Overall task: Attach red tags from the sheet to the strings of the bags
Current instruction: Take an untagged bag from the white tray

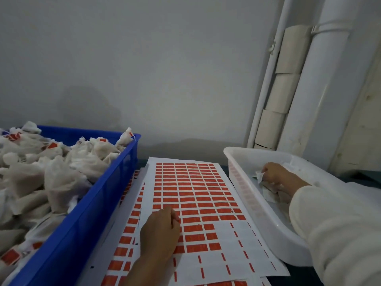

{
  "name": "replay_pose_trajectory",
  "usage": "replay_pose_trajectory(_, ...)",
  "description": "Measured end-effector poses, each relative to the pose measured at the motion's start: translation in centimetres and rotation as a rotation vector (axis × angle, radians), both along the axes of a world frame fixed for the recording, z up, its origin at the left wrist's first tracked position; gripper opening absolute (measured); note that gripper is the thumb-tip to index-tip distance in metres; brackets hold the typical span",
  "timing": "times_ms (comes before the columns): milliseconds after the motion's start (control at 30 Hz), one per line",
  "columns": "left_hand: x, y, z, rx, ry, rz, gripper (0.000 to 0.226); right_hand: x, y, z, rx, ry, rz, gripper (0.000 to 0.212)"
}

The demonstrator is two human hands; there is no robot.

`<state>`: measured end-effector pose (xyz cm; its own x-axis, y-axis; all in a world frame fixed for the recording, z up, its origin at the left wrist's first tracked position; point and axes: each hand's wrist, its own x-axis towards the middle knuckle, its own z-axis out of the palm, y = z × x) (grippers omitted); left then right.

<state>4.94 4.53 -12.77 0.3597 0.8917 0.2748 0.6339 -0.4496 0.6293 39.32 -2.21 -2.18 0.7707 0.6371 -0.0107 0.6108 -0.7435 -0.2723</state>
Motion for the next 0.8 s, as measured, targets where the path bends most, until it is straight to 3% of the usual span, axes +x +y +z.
replay_pose_trajectory(267,-0.1,-0.2,0.1,0.015,-0.023,0.006,0.009,-1.5,-0.7,3.8,0.379,-0.199,0.006,0.003)
replay_pose_trajectory(367,-0.2,-0.3,0.3,0.007,-0.019,0.003,0.009,-4.0,-1.3,6.3,0.483,-0.312,0.114,0.018)
replay_pose_trajectory(467,-0.2,-0.3,0.5,-0.037,-0.054,0.002,0.006,-7.6,-2.1,7.9,0.61,-0.355,0.222,0.02)
replay_pose_trajectory(533,-0.2,-0.5,0.7,-0.124,-0.16,-0.009,0.005,-10.5,-2.7,8.1,0.657,-0.308,0.287,0.018)
replay_pose_trajectory(667,-0.6,-1.5,1.9,-0.44,-0.56,-0.188,0.013,-16.2,-3.7,6.5,0.727,-0.063,0.409,0.015)
replay_pose_trajectory(800,-1.3,-1.9,3.8,-0.535,-0.682,-0.384,0.031,-21.1,-4.2,2.8,0.739,0.18,0.5,0.012)
